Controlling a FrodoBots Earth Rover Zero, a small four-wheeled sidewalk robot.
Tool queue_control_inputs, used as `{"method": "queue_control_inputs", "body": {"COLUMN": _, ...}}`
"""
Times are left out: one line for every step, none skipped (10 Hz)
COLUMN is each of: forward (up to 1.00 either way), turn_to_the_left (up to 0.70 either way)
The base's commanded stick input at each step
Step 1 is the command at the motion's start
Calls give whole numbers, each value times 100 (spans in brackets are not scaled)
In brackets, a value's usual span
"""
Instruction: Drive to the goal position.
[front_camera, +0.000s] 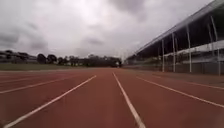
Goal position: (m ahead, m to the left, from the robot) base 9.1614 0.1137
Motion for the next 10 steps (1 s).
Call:
{"method": "queue_control_inputs", "body": {"forward": 70, "turn_to_the_left": 0}}
{"method": "queue_control_inputs", "body": {"forward": 70, "turn_to_the_left": -25}}
{"method": "queue_control_inputs", "body": {"forward": 70, "turn_to_the_left": -11}}
{"method": "queue_control_inputs", "body": {"forward": 70, "turn_to_the_left": -4}}
{"method": "queue_control_inputs", "body": {"forward": 70, "turn_to_the_left": 0}}
{"method": "queue_control_inputs", "body": {"forward": 70, "turn_to_the_left": 0}}
{"method": "queue_control_inputs", "body": {"forward": 70, "turn_to_the_left": 0}}
{"method": "queue_control_inputs", "body": {"forward": 70, "turn_to_the_left": 0}}
{"method": "queue_control_inputs", "body": {"forward": 70, "turn_to_the_left": 0}}
{"method": "queue_control_inputs", "body": {"forward": 70, "turn_to_the_left": 0}}
